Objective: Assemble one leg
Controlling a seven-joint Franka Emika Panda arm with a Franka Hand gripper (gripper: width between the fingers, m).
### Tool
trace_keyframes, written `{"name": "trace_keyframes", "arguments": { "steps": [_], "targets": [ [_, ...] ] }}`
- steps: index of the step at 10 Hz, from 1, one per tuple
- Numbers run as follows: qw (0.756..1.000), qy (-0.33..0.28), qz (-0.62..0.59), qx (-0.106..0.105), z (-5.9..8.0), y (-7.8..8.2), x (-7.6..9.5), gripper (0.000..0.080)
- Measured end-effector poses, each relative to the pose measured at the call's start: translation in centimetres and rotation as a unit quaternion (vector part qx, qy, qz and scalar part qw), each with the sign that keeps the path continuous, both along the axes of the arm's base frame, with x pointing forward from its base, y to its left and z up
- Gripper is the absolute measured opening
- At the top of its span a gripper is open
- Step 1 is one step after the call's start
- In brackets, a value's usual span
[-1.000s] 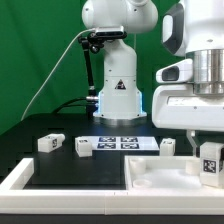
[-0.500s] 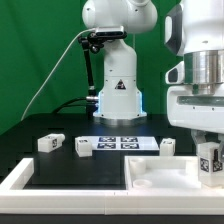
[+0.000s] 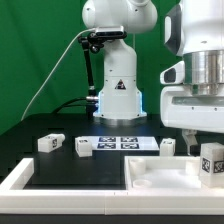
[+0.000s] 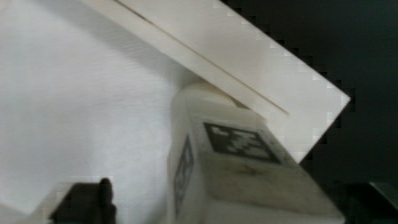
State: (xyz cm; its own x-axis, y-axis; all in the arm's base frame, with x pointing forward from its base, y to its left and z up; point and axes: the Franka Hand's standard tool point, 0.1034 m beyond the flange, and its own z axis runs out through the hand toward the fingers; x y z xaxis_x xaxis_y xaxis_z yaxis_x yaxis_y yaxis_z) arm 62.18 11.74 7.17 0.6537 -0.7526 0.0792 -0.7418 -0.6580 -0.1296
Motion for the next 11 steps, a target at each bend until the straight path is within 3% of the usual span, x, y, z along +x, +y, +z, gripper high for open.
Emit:
{"name": "trace_keyframes", "arguments": {
  "steps": [1,3,6,9,11],
  "targets": [
    [0.997,-0.002,0.072,-0.014,0.01,0.05,0.00,0.0637],
    [0.984,-0.004,0.177,-0.030,0.06,0.15,0.04,0.0646],
    [0.927,0.010,0.368,-0.070,0.12,0.25,-0.09,0.0648],
    [0.873,0.029,0.479,-0.091,0.39,0.16,0.06,0.0648],
    [0.852,0.029,0.514,-0.095,0.39,0.05,0.09,0.0648]
  ]
}}
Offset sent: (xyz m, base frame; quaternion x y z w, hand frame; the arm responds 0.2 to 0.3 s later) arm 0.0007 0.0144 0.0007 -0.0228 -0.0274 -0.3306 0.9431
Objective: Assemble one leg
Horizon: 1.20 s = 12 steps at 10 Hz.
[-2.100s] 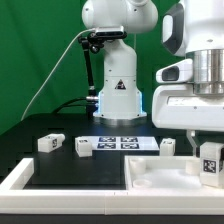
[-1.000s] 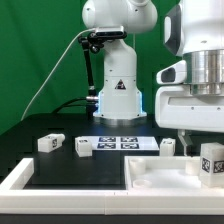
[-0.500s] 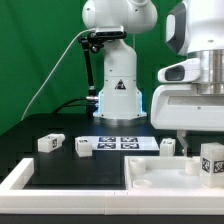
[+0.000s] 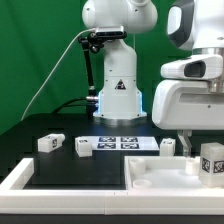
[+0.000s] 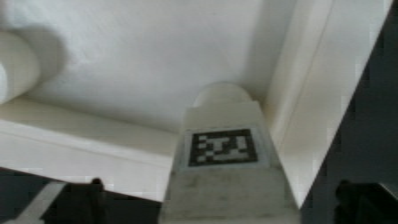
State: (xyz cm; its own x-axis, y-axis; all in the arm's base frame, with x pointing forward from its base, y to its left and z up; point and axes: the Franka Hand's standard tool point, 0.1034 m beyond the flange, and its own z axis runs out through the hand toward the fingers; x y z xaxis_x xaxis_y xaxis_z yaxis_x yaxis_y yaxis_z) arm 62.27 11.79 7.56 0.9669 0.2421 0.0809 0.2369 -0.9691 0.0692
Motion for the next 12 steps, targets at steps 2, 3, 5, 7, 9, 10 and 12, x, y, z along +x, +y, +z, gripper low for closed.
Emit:
{"name": "trace_keyframes", "arguments": {
  "steps": [2,3,5,7,9,10,12],
  "targets": [
    [1.000,0.000,-0.004,0.001,0.00,-0.03,0.00,0.0528],
    [1.000,0.000,-0.010,0.001,0.00,-0.02,0.00,0.0528],
    [1.000,-0.001,-0.027,0.003,-0.01,0.00,-0.01,0.0291],
    [0.989,-0.010,-0.146,0.022,-0.20,-0.20,-0.08,0.0291],
    [0.952,-0.017,-0.304,0.041,-0.30,0.45,-0.28,0.0291],
    [0.931,-0.022,-0.361,0.046,-0.32,0.53,-0.31,0.0291],
    [0.865,-0.029,-0.498,0.057,-0.39,0.57,-0.33,0.0291]
  ]
}}
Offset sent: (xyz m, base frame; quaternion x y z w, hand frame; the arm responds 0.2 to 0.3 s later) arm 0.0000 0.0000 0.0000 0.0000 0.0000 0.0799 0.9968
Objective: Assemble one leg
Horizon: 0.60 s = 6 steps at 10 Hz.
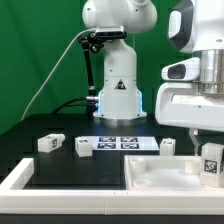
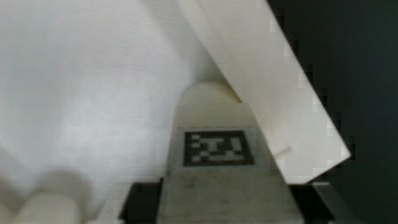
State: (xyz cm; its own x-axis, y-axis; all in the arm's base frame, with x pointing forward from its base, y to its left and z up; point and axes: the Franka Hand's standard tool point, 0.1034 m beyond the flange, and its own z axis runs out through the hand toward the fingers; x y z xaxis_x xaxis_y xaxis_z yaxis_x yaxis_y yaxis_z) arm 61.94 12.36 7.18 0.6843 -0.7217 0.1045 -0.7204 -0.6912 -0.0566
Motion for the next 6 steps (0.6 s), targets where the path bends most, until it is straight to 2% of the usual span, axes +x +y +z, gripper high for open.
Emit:
{"name": "trace_keyframes", "arguments": {
  "steps": [2,5,6],
  "targets": [
    [0.992,0.000,-0.126,0.014,-0.01,-0.06,0.14,0.0291],
    [0.971,-0.003,-0.235,0.033,0.01,-0.12,0.22,0.0291],
    [0.973,-0.003,-0.226,0.033,0.02,-0.11,0.25,0.0357]
  ]
}}
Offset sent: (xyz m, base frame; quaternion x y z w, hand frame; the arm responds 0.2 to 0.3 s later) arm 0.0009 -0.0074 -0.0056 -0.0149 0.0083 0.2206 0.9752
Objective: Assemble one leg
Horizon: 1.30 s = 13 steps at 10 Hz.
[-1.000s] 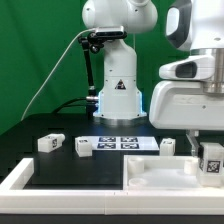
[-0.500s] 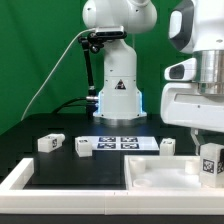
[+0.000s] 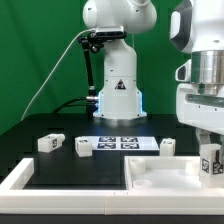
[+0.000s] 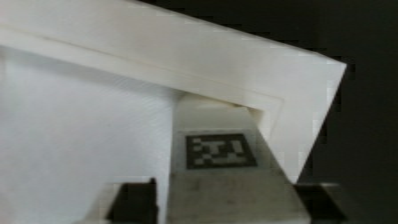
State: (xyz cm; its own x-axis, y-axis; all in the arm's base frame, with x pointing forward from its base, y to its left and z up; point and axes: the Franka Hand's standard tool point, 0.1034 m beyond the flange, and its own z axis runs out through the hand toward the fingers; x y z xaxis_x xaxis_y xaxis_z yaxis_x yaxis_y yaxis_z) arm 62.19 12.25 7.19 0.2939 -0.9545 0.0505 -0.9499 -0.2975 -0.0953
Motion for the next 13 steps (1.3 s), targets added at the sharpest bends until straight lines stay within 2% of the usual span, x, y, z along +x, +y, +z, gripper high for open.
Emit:
{"name": "trace_keyframes", "arguments": {
  "steps": [1,2,3,4,6,9,12,13],
  "targets": [
    [0.998,0.000,0.065,-0.007,0.12,-0.29,0.12,0.0522],
    [0.996,0.000,0.086,-0.009,0.12,-0.31,0.13,0.0522],
    [0.987,0.002,0.161,-0.019,0.12,-0.31,0.13,0.0620],
    [0.970,0.004,0.243,-0.030,0.10,-0.10,0.08,0.0644],
    [0.936,0.008,0.349,-0.043,0.10,-0.05,0.08,0.0648],
    [0.863,0.013,0.501,-0.059,0.19,-0.24,0.17,0.0649],
    [0.762,0.020,0.643,-0.070,0.34,-0.78,0.37,0.0649],
    [0.738,0.019,0.671,-0.073,0.44,-0.92,0.48,0.0649]
  ]
}}
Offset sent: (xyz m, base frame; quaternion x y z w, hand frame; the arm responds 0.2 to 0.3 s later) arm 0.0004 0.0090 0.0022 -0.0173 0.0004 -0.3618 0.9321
